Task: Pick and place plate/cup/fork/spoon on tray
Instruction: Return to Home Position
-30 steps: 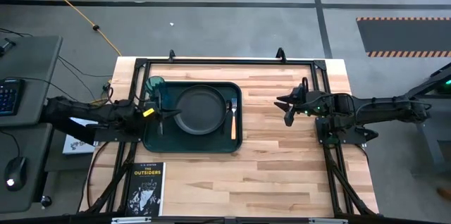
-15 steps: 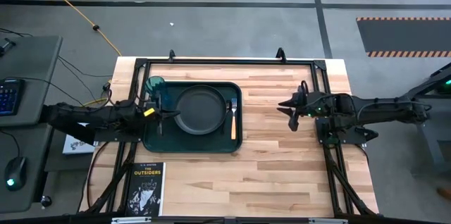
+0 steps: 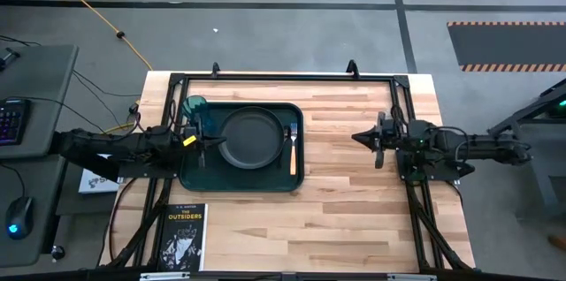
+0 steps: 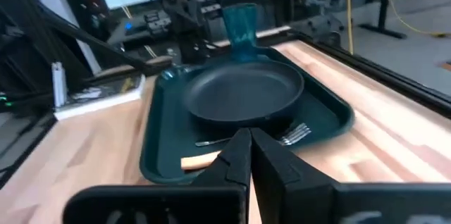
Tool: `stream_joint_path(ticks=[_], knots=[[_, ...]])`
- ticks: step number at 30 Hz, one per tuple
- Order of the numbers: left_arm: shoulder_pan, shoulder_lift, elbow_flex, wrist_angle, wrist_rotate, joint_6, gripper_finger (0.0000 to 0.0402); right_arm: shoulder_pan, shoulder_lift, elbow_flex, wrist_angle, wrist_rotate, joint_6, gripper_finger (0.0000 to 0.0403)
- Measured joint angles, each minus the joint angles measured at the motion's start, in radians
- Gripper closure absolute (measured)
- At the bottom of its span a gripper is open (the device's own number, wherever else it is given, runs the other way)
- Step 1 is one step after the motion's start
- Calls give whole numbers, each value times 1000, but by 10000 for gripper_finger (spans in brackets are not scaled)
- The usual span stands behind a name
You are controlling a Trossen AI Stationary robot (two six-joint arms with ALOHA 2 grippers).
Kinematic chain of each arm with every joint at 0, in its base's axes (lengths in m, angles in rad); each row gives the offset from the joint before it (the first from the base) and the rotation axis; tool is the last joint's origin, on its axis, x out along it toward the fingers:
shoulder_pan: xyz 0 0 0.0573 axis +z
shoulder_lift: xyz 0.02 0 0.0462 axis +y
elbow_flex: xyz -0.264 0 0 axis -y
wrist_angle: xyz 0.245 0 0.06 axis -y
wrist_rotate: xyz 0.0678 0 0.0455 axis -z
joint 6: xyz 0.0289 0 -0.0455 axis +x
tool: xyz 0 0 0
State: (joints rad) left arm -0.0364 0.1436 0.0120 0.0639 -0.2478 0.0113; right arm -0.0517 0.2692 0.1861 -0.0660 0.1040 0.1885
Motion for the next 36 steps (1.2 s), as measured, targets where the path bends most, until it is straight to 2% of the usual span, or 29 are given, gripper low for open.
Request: stream_joint_path(ticks=[6,12,17,21,24,29,36], knots=[[0,0,0,0,2,0,401,0,-48,-174,198,-23,-14,402],[0,0,0,0,2,0,401,28,-47,-176,167,-52,-68,402],[0,0,0,0,2,0,401,46,-48,-176,167,20,-135,402],[0,0,0,0,2,0,401,46,-47,-176,141,95,-69,402],[-2,-3,0,-1,2,0,401,46,-47,-176,121,105,-53,402],[-18,-35,2,-2,2,0,401,46,-47,-177,115,100,-65,402],[-37,-142,3,-1,1,0,401,47,-54,-177,115,98,-65,402]])
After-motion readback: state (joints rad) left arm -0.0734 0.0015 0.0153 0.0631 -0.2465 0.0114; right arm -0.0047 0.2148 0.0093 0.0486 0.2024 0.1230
